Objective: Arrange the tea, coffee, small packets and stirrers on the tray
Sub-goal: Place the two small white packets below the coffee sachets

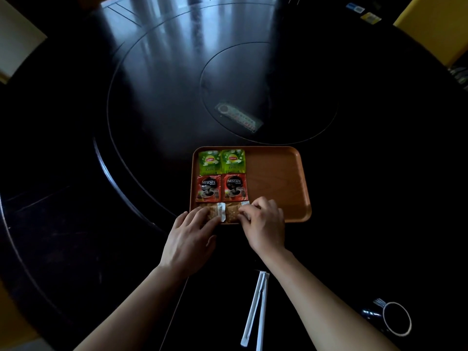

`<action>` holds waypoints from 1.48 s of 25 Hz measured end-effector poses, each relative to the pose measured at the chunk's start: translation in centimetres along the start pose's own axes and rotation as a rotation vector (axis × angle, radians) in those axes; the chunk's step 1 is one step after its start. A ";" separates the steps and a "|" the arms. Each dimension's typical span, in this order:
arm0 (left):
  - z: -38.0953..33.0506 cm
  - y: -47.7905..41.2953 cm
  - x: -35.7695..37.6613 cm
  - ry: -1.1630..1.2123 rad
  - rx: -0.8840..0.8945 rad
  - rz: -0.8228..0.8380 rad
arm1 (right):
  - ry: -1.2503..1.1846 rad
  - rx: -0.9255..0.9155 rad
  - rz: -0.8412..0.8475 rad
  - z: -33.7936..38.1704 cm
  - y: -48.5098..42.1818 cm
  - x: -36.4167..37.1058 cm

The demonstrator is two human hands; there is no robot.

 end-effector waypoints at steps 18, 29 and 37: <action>0.1 0.9 -0.5 -0.005 -0.036 0.020 | -0.053 -0.015 0.016 -0.1 0.1 0.1; -1.3 1.5 -0.7 -0.018 -0.018 0.016 | -0.226 -0.017 -0.039 -2.3 3.0 -2.4; -1.4 1.9 -0.6 -0.015 -0.038 0.057 | -0.249 -0.016 0.001 -3.4 4.9 -3.2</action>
Point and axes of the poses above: each hand's wrist, its own y-axis away from the middle knuckle, its own x-axis out of the palm, z = x × y, the point moved 6 cm from there along -y, towards the middle knuckle, and after that the axes turned 11 degrees about x, right-handed, at the moved point
